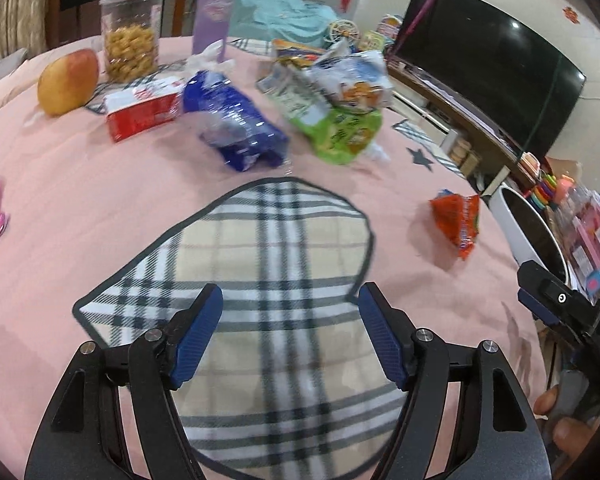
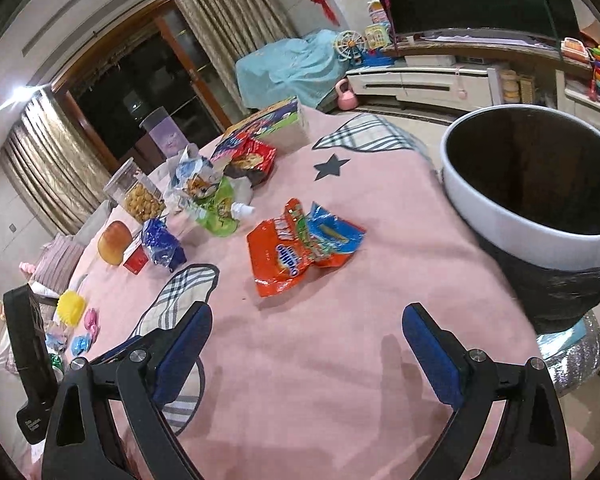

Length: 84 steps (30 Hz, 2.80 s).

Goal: Collect trash
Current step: 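Grasp the blue plastic bag with the left tool while the right tool grasps the orange wrapper, then lift the blue plastic bag with the left tool while the right tool carries the orange wrapper toward the bin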

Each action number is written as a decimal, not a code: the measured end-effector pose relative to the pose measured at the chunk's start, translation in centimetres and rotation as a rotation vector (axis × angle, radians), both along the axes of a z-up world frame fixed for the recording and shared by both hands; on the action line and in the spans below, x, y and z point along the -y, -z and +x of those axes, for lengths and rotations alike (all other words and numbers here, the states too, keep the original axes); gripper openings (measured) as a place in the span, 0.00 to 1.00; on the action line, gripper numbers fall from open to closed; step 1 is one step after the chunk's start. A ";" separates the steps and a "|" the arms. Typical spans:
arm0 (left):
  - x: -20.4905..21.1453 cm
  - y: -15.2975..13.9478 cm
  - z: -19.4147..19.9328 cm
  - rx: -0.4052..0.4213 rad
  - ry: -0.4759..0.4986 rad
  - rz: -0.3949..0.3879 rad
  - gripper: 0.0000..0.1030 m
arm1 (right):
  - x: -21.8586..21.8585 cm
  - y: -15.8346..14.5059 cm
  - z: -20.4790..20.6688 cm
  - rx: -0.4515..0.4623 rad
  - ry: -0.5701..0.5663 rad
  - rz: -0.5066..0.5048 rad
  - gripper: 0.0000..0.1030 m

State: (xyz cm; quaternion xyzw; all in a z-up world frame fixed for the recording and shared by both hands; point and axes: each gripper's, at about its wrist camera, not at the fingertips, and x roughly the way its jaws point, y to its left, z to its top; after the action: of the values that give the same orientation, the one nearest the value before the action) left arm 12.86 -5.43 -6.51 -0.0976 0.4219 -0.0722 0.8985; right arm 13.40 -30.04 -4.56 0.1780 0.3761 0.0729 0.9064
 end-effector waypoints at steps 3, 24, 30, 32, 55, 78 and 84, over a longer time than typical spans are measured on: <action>-0.5 0.1 0.1 0.001 -0.007 -0.001 0.70 | -0.5 0.2 0.3 -0.006 -0.008 -0.001 0.94; -1.7 -0.8 5.5 -0.016 -0.065 -0.015 0.77 | -0.8 1.5 4.2 -0.044 -0.005 0.029 0.94; -2.5 -1.2 8.2 -0.023 -0.102 -0.034 0.78 | -0.5 1.9 5.3 -0.059 0.001 0.037 0.94; -2.7 -1.2 9.0 -0.031 -0.114 -0.043 0.78 | -0.3 2.0 5.6 -0.058 0.003 0.036 0.94; -2.7 -1.0 6.8 -0.014 -0.028 -0.038 0.12 | -0.8 1.2 4.5 -0.029 -0.032 0.013 0.02; 7.2 -3.7 -2.4 0.019 0.291 -0.020 0.11 | 3.0 -2.0 -3.1 0.072 0.028 0.055 0.01; 9.0 -3.7 -2.0 0.020 0.340 -0.019 0.11 | 4.5 -2.3 -3.4 0.075 0.058 0.050 0.01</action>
State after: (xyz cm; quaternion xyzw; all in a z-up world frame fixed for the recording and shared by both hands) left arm 10.85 -14.46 -2.85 -0.0324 0.4228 -0.2279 0.8765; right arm 10.05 -34.51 -2.28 0.2087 0.3347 0.0627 0.9168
